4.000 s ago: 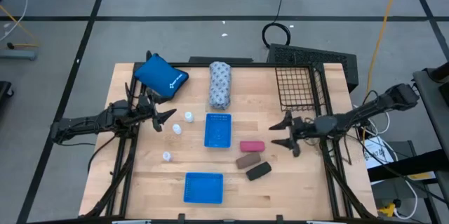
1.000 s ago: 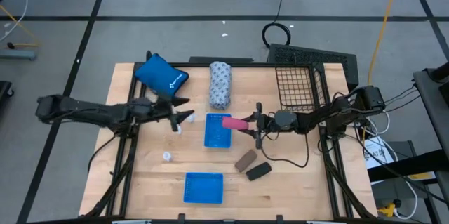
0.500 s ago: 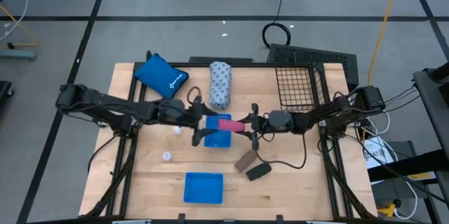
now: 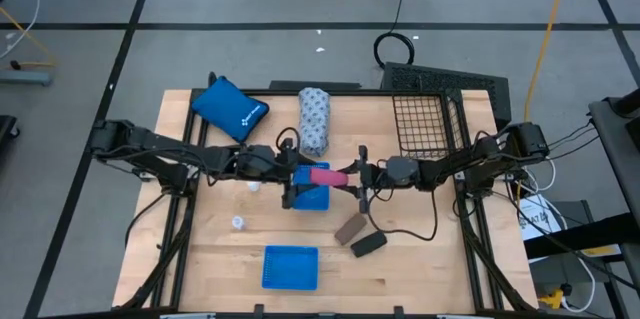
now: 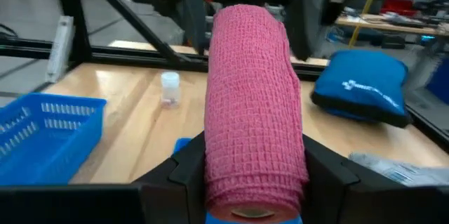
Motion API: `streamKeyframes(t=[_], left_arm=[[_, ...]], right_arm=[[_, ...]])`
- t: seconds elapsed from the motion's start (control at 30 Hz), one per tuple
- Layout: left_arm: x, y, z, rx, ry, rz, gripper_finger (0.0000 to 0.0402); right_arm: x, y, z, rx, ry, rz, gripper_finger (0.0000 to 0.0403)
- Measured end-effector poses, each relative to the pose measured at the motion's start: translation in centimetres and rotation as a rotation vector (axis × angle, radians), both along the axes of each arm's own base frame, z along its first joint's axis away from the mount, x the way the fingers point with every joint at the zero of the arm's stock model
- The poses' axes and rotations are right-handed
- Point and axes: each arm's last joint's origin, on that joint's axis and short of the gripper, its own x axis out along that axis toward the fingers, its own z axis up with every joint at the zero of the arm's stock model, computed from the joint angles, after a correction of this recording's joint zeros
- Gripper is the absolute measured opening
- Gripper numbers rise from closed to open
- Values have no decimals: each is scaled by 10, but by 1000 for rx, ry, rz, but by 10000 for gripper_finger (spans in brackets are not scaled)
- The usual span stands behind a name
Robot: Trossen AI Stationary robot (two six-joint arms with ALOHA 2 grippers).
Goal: Pick & place medical supplies in basket/bin
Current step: Put the pink bandage into the bottom blue basket
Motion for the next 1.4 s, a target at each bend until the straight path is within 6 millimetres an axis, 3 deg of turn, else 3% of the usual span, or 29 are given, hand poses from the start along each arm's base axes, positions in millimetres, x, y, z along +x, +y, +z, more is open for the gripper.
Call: streamKeyframes(t=[0.53,0.67,0.9,1.03,1.23,1.4], left_arm=[[19,-2,-14,-15,-70,-28,300],[19,-2,-13,-17,-76,-32,259],[19,-2,-12,-22,-89,-35,139],[18,-1,-9,-22,-93,-33,91],[7,0,9,30,-146,-27,78],[4,3,17,66,-183,-16,78]], right_arm=[[0,1,0,3,-2,30,154],[0,1,0,3,-1,30,154],[0,1,0,6,3,26,155],[0,1,-2,4,25,25,155],[-3,-1,-3,-2,88,-29,155],[-8,-6,2,107,125,-27,155]])
